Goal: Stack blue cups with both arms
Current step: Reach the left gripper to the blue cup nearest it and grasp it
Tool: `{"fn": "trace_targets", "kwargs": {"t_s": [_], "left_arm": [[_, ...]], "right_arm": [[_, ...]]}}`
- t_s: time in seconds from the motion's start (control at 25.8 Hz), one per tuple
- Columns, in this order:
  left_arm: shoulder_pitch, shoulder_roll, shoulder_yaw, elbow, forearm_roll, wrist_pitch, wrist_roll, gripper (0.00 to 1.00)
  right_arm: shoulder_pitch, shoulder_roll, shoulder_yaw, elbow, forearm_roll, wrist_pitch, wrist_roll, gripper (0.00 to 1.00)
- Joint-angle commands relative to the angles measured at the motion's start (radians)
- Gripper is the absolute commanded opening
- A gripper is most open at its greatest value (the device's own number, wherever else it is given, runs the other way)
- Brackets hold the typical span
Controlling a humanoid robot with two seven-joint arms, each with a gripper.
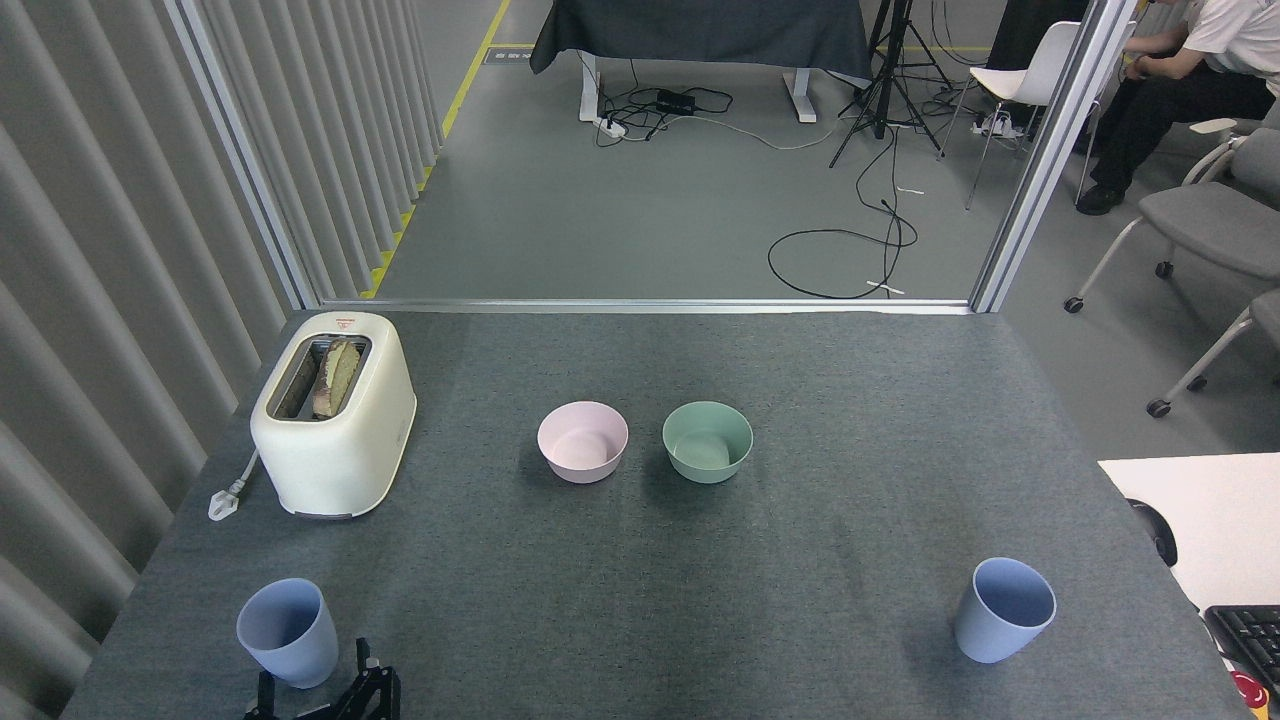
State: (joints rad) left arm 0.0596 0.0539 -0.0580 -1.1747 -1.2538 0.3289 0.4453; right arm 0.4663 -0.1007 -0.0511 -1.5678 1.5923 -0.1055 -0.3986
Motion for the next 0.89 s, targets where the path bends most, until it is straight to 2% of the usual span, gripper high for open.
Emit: {"fn": "trace_targets", "kwargs": {"t_s": [0.0,0.23,0.85], "left_arm": [[-0.02,0.004,0.003,0.026,0.002,0.001,0.0,1.0],[-0.032,0.006,0.05,0.05,0.002,-0.004,0.0,1.0],[-0.08,0.03,0.052,0.083,0.024,-0.018,0.0,1.0]], "right_arm": [[0.0,-0.001,0.005,0.0,0.006,0.001,0.0,1.0],[0.0,-0.002,0.007,0.0,0.011,0.001,0.0,1.0],[0.0,-0.002,0.01,0.0,0.012,0.01,0.0,1.0]]}}
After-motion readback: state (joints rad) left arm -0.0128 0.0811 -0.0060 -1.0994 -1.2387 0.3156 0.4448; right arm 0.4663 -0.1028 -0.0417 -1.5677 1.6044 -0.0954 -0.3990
